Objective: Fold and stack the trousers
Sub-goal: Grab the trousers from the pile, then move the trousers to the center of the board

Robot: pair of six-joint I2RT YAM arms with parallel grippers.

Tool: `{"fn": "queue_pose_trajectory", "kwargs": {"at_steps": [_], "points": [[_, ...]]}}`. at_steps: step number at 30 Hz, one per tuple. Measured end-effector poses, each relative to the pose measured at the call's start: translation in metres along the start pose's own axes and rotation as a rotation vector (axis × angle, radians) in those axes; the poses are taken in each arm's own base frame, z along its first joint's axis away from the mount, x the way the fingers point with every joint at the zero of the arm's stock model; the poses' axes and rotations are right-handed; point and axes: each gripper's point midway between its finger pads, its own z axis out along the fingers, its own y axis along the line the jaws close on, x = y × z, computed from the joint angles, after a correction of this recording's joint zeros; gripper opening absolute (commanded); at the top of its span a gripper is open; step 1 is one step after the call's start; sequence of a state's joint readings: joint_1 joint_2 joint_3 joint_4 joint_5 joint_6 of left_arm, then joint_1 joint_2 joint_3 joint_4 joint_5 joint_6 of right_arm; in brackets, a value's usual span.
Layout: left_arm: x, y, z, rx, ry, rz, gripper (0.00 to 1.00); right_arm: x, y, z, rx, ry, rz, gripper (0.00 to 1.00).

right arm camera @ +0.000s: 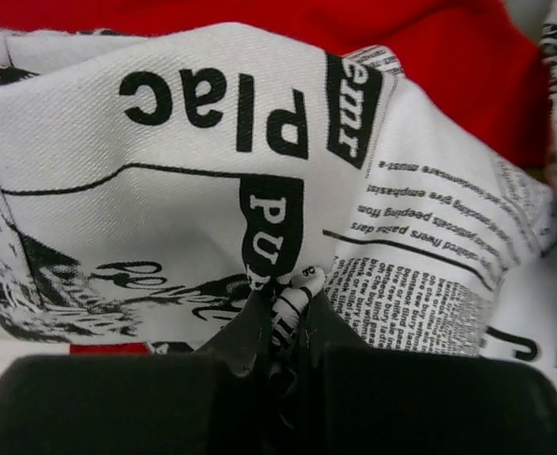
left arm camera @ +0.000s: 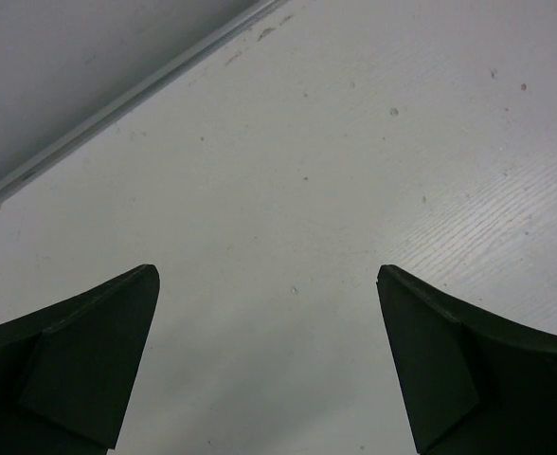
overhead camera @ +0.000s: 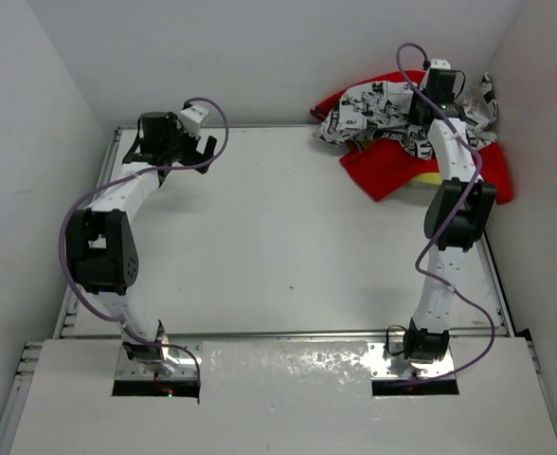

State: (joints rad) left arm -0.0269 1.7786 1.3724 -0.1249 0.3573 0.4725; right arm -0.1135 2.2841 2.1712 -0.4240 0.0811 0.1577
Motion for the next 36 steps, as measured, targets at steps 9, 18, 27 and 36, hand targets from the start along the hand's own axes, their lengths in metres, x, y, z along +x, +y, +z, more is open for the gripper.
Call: {"fn": "queue_pose_trajectory", "kwargs": {"at_steps": [9, 18, 27, 36], "points": [[-0.04, -0.013, -0.067, -0.046, -0.123, -0.009, 0.98, -0.108, 0.01, -0.129, -0.012, -0.246, -0.057, 0.0], [-0.059, -0.074, -0.124, -0.152, -0.163, 0.01, 1.0, -0.226, 0.151, -0.521, -0.664, -1.061, -0.128, 0.0], [-0.054, -0.01, -0.166, -0.349, -0.154, -0.329, 0.98, -0.227, 0.172, -0.649, -1.052, -1.311, 0.004, 0.0], [-0.059, 0.005, -0.2, -0.403, -0.189, -0.455, 0.96, -0.048, 0.335, -0.297, -0.895, -0.36, -0.018, 0.75]]}}
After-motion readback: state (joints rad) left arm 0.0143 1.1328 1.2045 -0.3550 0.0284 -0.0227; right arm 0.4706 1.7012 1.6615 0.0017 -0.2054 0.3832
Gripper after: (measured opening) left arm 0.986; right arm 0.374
